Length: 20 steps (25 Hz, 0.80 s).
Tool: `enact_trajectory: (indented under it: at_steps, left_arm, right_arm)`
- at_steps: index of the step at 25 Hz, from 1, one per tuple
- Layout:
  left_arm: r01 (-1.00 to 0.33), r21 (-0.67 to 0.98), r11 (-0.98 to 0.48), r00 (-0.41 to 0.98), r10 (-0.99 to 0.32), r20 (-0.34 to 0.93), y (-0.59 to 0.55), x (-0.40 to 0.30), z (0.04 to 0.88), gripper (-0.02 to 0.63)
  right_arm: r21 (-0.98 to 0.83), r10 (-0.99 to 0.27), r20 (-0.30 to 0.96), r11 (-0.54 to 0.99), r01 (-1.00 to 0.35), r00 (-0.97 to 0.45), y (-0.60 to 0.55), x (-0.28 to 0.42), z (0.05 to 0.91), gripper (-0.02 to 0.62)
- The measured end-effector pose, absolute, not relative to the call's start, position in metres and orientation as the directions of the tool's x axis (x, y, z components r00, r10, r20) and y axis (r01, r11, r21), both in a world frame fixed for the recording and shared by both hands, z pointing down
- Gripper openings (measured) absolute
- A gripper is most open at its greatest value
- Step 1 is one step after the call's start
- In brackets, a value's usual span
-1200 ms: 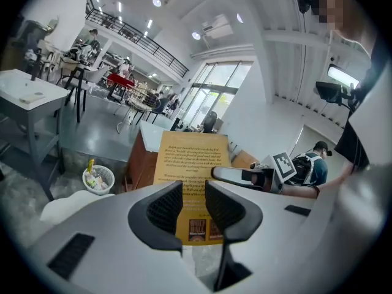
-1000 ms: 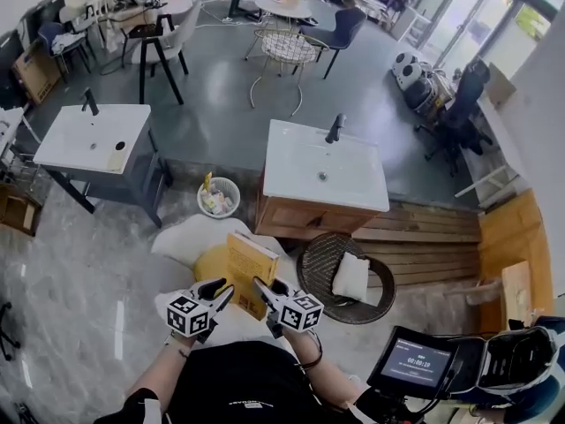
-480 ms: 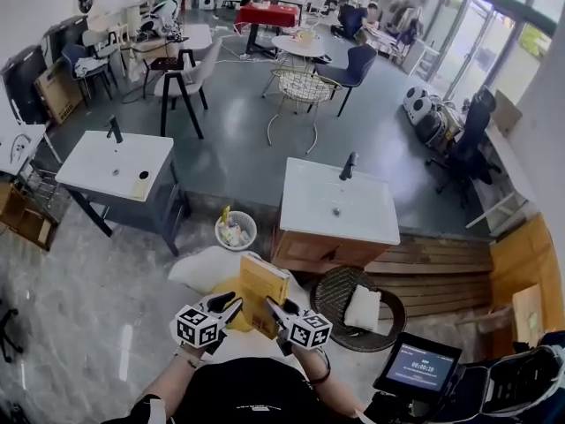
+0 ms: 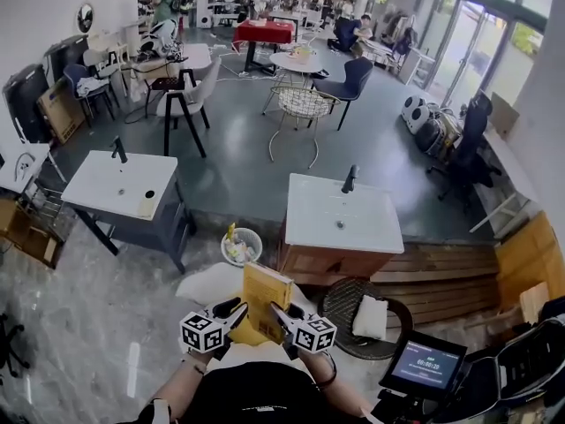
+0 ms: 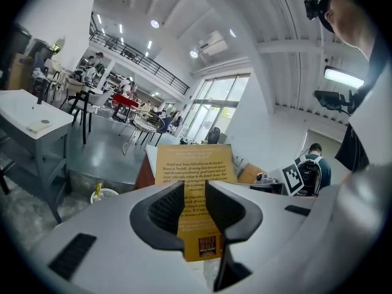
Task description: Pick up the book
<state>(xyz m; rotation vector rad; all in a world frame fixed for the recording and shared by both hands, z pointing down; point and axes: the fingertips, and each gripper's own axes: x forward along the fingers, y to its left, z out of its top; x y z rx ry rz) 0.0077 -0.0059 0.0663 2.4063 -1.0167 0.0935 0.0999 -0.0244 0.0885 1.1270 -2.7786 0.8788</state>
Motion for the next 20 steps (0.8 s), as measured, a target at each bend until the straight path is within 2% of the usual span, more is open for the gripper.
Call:
enact_trajectory:
  at_steps: [20]
  left_arm:
    - [-0.690, 0.455, -0.564, 0.707, -0.659, 0.255, 0.002, -0.011, 0.064, 0.107]
  right_arm:
    - [-0.460, -0.617, 0.252, 0.602, -0.653, -0.746, -0.018, 0.083, 0.089, 0.161]
